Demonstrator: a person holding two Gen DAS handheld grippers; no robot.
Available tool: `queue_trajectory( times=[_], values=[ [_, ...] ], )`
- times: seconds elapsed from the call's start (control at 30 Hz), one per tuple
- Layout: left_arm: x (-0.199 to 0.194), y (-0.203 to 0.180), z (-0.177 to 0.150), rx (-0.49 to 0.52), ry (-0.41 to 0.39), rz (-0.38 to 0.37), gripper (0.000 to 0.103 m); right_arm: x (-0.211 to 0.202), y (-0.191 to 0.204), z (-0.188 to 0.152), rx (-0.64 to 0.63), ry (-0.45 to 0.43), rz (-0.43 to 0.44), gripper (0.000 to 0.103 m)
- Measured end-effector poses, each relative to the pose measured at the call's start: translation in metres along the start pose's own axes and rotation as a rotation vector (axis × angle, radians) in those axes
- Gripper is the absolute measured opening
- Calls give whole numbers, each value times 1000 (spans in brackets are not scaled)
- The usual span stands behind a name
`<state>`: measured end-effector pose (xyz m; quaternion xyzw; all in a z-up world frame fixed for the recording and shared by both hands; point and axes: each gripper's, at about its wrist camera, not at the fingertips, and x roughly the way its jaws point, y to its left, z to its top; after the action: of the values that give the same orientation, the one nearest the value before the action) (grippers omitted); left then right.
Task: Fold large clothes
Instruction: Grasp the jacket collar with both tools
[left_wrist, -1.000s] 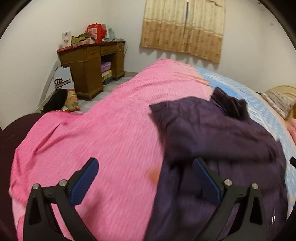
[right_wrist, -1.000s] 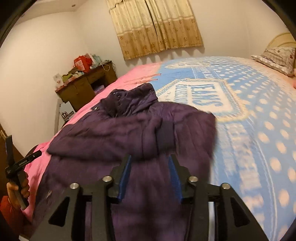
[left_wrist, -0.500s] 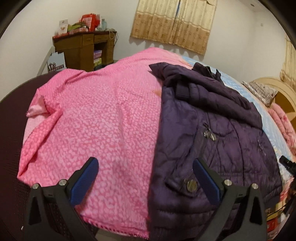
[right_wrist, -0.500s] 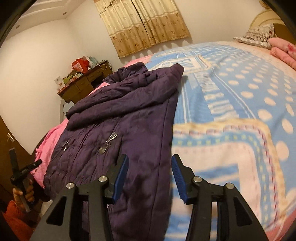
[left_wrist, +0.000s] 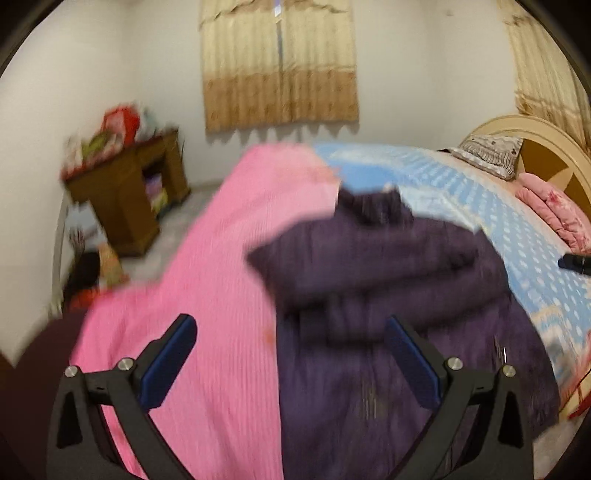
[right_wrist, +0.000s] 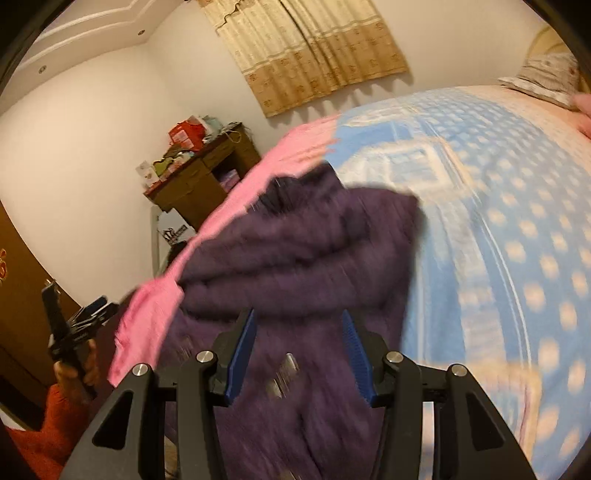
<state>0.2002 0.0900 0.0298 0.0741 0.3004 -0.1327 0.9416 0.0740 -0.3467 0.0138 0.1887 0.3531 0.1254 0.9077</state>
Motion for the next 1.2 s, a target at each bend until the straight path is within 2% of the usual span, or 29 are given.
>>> queue_trajectory(
  times=[0.1,0.13,0.17,0.2,0.27,0.33,0.4,0.47,0.53,0.7,0.77,0.8,0.83,0.87,0.9,0.93,1.03,1.2],
  values=[
    [31,-9,69,15,-35,-37,103,25,18,76,-2,33,74,50],
    [46,-12,92,1,-27,-67,103,37,24,101,-6,37,88,53],
    [72,-16,122,-21,-2,-106,103,54,30,126,-20,53,86,58],
    [88,-18,137,-39,12,-115,103,72,35,146,-38,77,70,65],
    [147,-25,172,-94,89,-131,103,123,41,183,-69,127,11,66],
    [200,-32,185,-154,177,-164,103,175,39,205,-86,190,-47,66],
    [251,-39,187,-229,256,-145,103,225,26,219,-54,223,-104,66],
    [293,-48,186,-278,328,-168,97,270,14,227,-36,250,-161,66],
    [317,-66,182,-260,371,-165,97,305,3,234,-26,277,-190,66],
    [367,-101,170,-136,479,-6,95,358,-13,237,23,312,-196,65],
    [378,-96,162,-165,534,-6,89,373,-16,232,-5,335,-234,60],
    [382,-92,156,-195,555,-22,86,377,-18,228,-24,347,-250,40],
    [383,-91,150,-204,570,-20,75,380,-19,224,-48,366,-242,14],
    [383,-89,146,-197,576,-7,50,380,-20,221,-75,381,-247,13],
    [382,-89,144,-192,578,-12,35,376,-20,219,-104,371,-267,12],
    [378,-86,142,-201,577,-48,13,367,-19,218,-143,346,-281,11],
    [347,-76,143,-207,491,-81,12,324,-13,216,-228,275,-247,10],
    [291,-59,123,-199,384,-90,11,273,-31,194,-212,220,-238,10]
  ],
)
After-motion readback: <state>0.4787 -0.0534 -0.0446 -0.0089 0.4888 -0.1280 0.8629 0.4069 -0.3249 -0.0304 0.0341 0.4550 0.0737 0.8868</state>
